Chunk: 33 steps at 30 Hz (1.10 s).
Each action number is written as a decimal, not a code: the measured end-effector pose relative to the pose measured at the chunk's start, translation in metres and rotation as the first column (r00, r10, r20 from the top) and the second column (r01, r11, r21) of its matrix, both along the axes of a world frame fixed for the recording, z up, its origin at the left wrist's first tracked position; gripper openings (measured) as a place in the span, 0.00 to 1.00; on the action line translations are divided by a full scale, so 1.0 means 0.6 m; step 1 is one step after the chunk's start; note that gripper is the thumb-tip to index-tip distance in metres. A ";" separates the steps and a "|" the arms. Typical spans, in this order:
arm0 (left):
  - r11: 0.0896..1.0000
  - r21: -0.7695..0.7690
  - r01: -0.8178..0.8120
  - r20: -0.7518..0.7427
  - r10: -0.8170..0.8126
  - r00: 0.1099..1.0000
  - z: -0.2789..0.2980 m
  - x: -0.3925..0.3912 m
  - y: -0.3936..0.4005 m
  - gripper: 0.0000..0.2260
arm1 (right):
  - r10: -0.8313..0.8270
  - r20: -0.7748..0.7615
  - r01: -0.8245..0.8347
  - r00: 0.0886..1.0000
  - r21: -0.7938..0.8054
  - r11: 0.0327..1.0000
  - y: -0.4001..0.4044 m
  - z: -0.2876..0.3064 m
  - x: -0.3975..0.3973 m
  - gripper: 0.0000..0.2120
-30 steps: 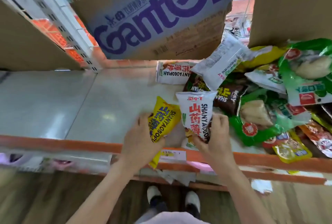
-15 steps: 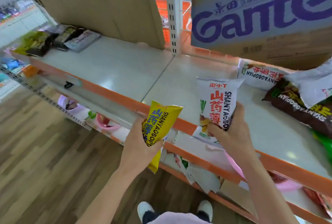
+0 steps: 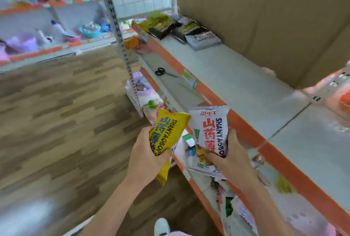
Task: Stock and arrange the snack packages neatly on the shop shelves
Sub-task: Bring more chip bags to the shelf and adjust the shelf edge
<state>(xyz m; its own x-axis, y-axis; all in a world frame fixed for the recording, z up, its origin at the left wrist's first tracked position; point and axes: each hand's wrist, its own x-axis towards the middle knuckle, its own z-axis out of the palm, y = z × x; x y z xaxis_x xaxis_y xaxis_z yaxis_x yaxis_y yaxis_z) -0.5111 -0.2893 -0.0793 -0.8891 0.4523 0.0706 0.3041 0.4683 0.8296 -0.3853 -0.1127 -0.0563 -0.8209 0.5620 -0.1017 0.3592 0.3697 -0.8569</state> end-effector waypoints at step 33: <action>0.918 -0.111 0.382 -0.053 -0.389 0.920 0.017 -0.517 0.396 0.26 | -0.460 -0.009 0.457 0.888 -0.105 0.883 0.272 -0.047 -0.438 0.24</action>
<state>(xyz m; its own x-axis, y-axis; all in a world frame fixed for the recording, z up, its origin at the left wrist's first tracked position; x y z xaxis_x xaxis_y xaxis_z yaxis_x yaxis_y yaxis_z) -0.8215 -0.0520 -0.0689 -0.6386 0.7666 0.0669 0.5342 0.3791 0.7556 -0.6482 0.0503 -0.0843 -0.4774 0.8653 -0.1529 0.4401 0.0849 -0.8939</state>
